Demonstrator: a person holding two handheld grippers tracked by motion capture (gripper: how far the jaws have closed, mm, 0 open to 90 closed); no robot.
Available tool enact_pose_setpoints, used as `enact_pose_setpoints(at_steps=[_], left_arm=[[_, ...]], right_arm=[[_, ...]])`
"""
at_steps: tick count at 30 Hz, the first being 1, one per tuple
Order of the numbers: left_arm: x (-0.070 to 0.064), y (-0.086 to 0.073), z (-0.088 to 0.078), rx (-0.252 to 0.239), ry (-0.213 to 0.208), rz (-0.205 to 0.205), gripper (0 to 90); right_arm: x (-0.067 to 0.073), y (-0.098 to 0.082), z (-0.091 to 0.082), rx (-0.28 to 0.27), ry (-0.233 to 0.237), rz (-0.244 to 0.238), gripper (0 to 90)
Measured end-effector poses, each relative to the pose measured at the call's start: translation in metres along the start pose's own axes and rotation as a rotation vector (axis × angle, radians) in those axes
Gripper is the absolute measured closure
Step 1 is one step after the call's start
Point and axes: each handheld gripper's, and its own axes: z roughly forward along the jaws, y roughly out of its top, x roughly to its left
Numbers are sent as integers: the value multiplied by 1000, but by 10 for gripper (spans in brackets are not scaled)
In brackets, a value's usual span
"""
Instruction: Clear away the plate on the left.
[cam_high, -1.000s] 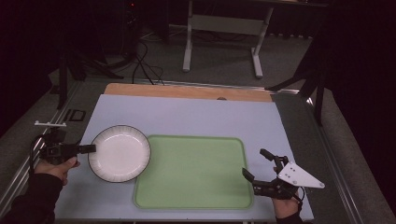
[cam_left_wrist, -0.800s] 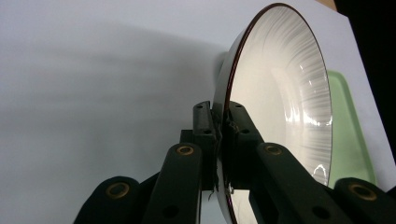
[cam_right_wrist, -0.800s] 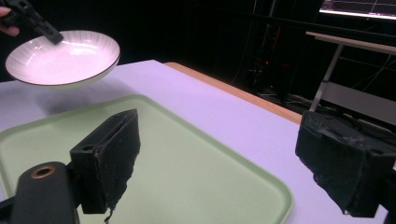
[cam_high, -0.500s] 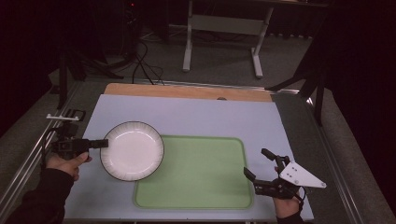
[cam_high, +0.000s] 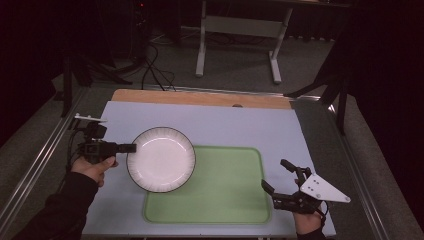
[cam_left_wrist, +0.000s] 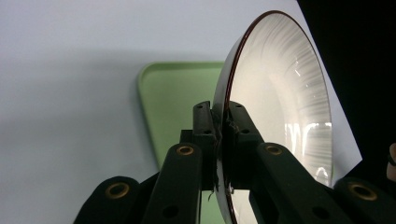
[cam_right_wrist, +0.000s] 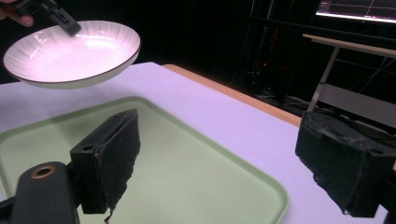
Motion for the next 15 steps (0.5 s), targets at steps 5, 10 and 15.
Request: enact_pose_setpoints(at_steps=[5,10,15], left_arm=[[-15,4,11,11,-32,23,851],[-29,8,21,12,-67,42,851],[-40,10,32,22,-93,57,851]], right_arm=[[-1,1,-2,-8,-8,3,136],[-1,1,-2,-5,-11,3,136],[0,1,-1,-5,-11,-2,137]])
